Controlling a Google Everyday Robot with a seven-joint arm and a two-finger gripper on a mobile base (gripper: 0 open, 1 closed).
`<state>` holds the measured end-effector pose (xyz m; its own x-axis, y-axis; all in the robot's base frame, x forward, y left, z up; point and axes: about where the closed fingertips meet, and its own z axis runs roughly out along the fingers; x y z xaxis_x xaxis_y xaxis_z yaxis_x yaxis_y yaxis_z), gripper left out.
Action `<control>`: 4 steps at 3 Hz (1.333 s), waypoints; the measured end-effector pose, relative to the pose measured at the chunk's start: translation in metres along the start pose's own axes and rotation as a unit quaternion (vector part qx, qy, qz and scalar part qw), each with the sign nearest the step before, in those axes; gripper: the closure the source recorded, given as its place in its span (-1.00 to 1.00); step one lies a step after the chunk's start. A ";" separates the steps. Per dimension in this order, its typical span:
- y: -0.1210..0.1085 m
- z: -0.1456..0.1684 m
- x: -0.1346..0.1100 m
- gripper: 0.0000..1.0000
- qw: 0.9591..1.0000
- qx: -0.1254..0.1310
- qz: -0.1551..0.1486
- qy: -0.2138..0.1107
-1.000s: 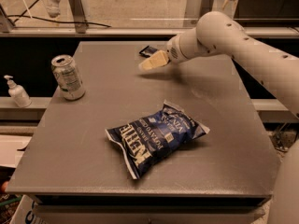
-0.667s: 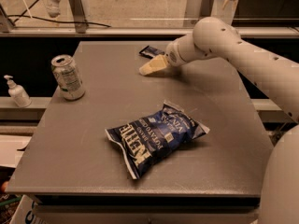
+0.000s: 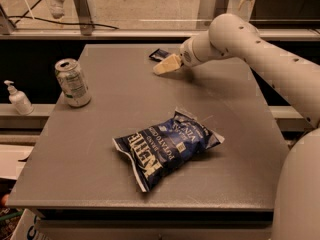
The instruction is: Move rxbar blueberry near 7up can
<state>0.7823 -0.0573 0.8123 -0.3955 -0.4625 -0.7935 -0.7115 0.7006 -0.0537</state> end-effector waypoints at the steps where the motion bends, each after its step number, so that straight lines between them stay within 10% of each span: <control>1: -0.005 -0.006 -0.007 0.28 1.000 0.000 0.003 -0.007; 2: -0.003 -0.024 -0.018 0.77 1.000 -0.008 0.004 -0.025; 4: 0.040 -0.078 -0.032 1.00 0.997 -0.068 0.004 -0.048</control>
Offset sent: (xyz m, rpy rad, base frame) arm -0.0144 -0.0179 0.0577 0.0906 -0.0500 0.0220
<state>0.7213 -0.0569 0.8832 -0.3486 -0.3979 -0.8486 -0.7829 0.6214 0.0303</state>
